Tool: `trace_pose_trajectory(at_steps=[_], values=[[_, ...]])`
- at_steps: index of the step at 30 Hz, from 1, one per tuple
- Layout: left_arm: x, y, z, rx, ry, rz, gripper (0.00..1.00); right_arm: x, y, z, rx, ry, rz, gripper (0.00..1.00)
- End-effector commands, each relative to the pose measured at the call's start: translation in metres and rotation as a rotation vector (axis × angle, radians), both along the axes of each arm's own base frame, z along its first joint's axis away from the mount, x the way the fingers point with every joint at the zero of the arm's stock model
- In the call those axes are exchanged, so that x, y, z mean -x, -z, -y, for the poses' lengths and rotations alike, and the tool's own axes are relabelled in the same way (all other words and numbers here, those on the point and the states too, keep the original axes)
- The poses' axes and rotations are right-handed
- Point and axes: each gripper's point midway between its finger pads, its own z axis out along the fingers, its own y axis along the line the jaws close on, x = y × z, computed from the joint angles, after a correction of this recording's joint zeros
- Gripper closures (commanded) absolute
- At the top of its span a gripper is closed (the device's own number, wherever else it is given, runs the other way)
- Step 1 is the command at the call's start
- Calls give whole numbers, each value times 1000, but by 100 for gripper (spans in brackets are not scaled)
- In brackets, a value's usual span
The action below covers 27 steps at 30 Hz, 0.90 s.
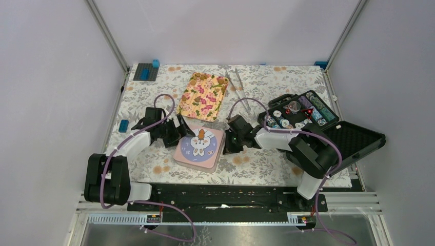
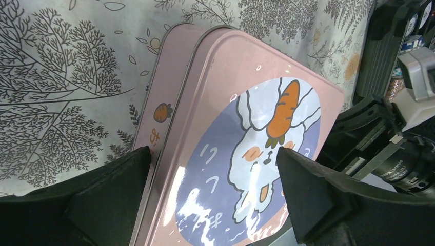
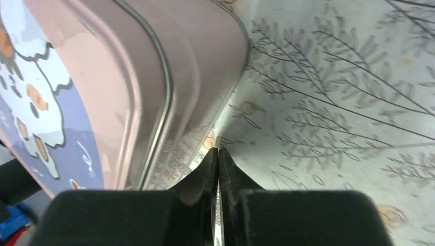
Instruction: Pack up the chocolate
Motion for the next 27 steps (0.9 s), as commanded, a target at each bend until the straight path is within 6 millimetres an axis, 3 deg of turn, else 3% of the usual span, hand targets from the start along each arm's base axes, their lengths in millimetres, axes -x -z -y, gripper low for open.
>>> trace_pose_trajectory(at_steps=[1,11,27], values=[[-4,-13,5,-13,26,53,2,-9,-6,32,152,20,79,93],[-5,-18,2,-147,62,63,1,-10,-17,57,237,40,135,92],[-4,-14,18,-307,144,50,1,-7,-18,41,179,2,104,93]])
